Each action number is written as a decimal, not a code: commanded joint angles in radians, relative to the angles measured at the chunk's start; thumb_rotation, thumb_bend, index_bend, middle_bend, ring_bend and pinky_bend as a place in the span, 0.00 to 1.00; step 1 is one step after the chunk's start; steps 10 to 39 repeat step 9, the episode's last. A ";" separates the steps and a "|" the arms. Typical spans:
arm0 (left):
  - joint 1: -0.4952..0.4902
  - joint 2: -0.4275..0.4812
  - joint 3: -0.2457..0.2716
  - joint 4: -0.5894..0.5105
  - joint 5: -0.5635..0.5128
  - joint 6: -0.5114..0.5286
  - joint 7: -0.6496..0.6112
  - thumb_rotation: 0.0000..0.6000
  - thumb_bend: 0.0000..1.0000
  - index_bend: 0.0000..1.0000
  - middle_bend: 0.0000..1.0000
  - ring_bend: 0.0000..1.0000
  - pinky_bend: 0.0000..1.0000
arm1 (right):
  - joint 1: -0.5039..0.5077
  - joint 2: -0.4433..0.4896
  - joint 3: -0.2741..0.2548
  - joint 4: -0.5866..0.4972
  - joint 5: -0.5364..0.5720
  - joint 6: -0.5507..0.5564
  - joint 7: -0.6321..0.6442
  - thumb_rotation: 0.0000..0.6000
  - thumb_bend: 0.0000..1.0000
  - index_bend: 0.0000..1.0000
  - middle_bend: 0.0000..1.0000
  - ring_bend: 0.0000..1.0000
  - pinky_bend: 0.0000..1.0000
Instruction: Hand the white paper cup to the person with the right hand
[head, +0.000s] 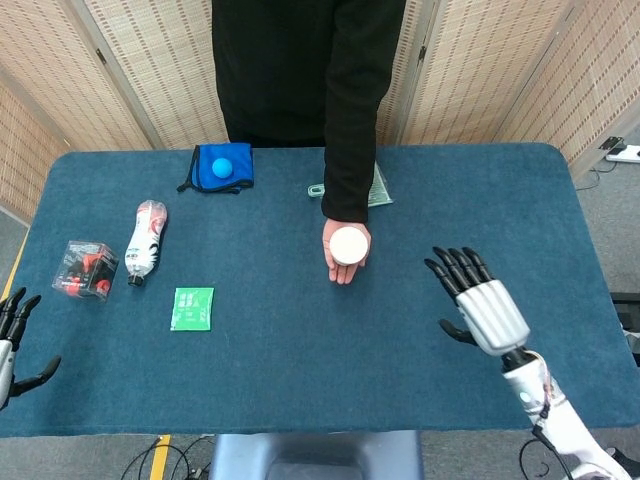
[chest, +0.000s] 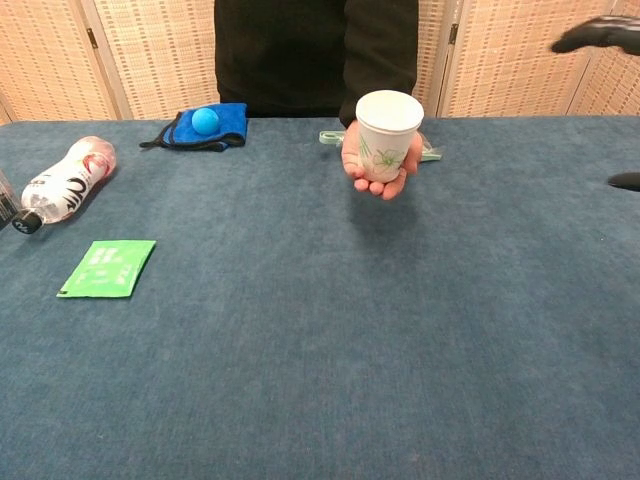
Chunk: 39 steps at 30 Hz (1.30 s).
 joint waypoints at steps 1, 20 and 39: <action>0.005 -0.006 0.007 0.001 0.018 0.014 0.012 1.00 0.32 0.09 0.00 0.01 0.25 | -0.190 -0.088 -0.087 0.228 -0.103 0.195 0.100 1.00 0.15 0.00 0.00 0.00 0.00; 0.007 -0.020 0.019 -0.004 0.033 0.014 0.058 1.00 0.32 0.09 0.00 0.01 0.25 | -0.228 -0.087 -0.076 0.275 -0.080 0.165 0.203 1.00 0.16 0.00 0.00 0.00 0.00; 0.007 -0.020 0.019 -0.004 0.033 0.014 0.058 1.00 0.32 0.09 0.00 0.01 0.25 | -0.228 -0.087 -0.076 0.275 -0.080 0.165 0.203 1.00 0.16 0.00 0.00 0.00 0.00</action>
